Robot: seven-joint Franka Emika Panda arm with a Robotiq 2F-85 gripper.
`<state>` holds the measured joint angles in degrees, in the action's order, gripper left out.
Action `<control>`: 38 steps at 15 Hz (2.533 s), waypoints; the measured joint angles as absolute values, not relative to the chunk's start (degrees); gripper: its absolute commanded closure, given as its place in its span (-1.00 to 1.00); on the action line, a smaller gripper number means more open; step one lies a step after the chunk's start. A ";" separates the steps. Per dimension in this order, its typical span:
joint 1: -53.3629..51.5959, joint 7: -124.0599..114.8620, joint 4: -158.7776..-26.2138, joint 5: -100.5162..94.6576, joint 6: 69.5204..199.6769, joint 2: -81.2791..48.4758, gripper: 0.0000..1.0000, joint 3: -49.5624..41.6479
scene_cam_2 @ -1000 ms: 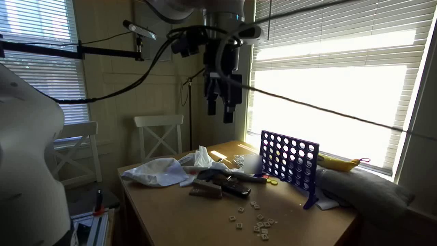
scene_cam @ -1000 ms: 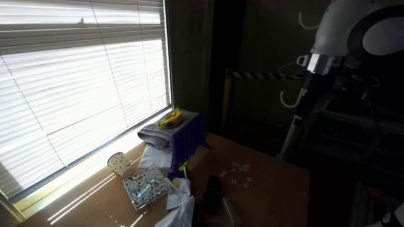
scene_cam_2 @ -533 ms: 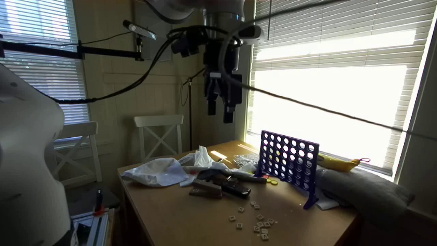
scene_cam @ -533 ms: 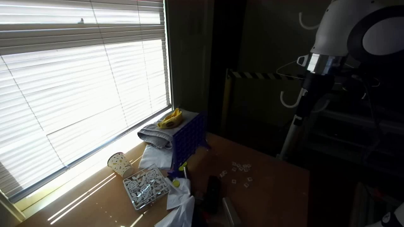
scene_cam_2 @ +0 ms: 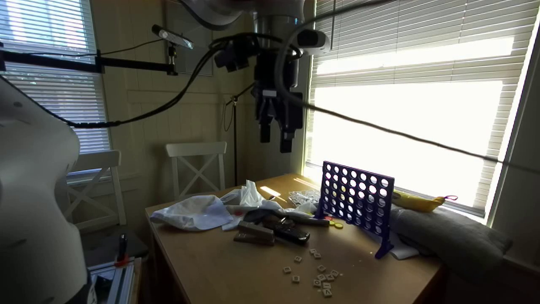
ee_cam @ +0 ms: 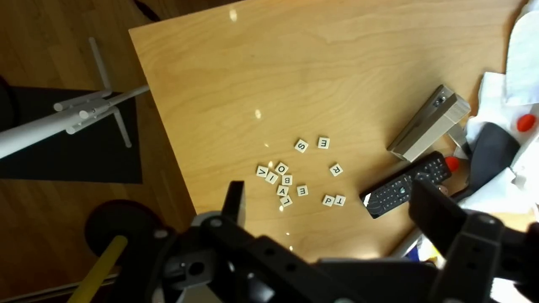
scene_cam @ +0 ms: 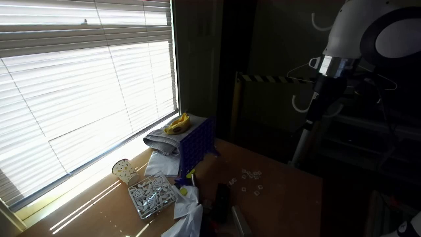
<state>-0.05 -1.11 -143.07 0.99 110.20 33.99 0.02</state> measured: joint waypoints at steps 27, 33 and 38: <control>-1.70 13.51 -131.58 1.99 125.68 3.85 -1.00 -0.45; -1.53 19.71 -127.53 4.34 136.79 -9.40 -1.00 -0.05; 0.56 25.34 -120.64 7.66 140.10 -19.60 -0.47 3.18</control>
